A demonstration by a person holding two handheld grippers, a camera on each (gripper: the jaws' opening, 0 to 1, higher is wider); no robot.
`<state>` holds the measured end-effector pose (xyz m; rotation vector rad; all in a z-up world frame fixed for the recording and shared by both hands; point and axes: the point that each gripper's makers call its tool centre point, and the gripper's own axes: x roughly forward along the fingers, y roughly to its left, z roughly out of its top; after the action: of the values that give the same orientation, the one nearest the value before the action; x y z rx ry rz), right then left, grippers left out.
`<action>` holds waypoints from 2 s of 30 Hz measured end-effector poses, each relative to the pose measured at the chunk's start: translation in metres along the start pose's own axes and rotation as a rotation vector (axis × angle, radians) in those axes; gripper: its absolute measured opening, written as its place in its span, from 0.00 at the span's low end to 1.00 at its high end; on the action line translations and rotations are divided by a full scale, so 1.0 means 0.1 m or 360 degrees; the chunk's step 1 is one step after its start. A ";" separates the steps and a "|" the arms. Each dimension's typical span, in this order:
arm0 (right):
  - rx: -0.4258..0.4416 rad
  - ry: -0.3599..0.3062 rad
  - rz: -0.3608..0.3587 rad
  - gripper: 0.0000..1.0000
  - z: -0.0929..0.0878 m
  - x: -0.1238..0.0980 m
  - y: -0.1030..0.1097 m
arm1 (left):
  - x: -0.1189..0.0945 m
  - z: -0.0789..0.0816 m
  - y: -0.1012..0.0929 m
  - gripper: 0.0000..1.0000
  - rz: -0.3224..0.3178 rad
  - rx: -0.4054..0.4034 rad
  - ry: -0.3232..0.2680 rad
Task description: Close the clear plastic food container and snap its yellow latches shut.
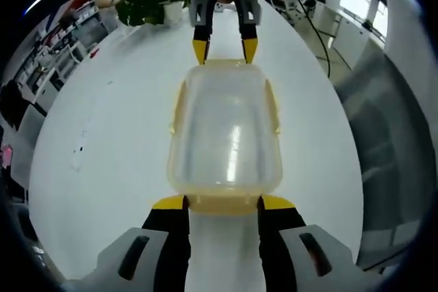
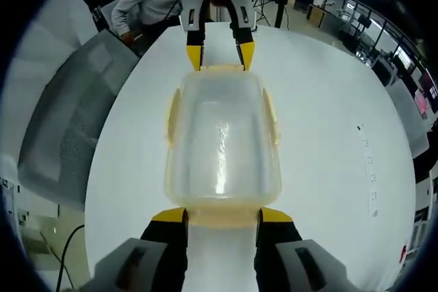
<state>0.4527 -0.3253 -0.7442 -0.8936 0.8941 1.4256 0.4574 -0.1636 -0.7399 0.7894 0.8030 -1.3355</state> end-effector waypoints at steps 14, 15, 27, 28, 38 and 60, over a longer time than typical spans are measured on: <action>0.0086 -0.0043 0.0026 0.46 -0.05 -0.02 0.08 | 0.00 -0.07 -0.03 0.53 0.0000 -0.0065 -0.0023; 0.0087 -0.0034 0.0021 0.46 -0.06 -0.02 0.08 | -0.01 -0.07 -0.03 0.52 0.0003 -0.0068 -0.0024; 0.0339 -0.0141 -0.0049 0.45 0.07 -0.16 0.06 | -0.11 0.02 -0.02 0.51 0.0071 -0.0309 -0.0095; 0.0376 -0.0148 -0.0068 0.44 0.08 -0.17 0.04 | -0.12 0.05 -0.01 0.52 0.0082 -0.0355 -0.0113; 0.0756 -0.0247 -0.0126 0.42 0.21 -0.20 0.00 | -0.19 0.15 0.07 0.48 0.0208 -0.0718 -0.0186; 0.1267 -0.0328 -0.0238 0.37 0.17 -0.12 -0.06 | -0.14 0.07 0.10 0.45 0.0374 -0.1314 -0.0258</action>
<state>0.4589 -0.3151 -0.7264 -0.2002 1.0875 0.8829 0.4669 -0.1617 -0.7243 0.1091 0.9891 -0.7344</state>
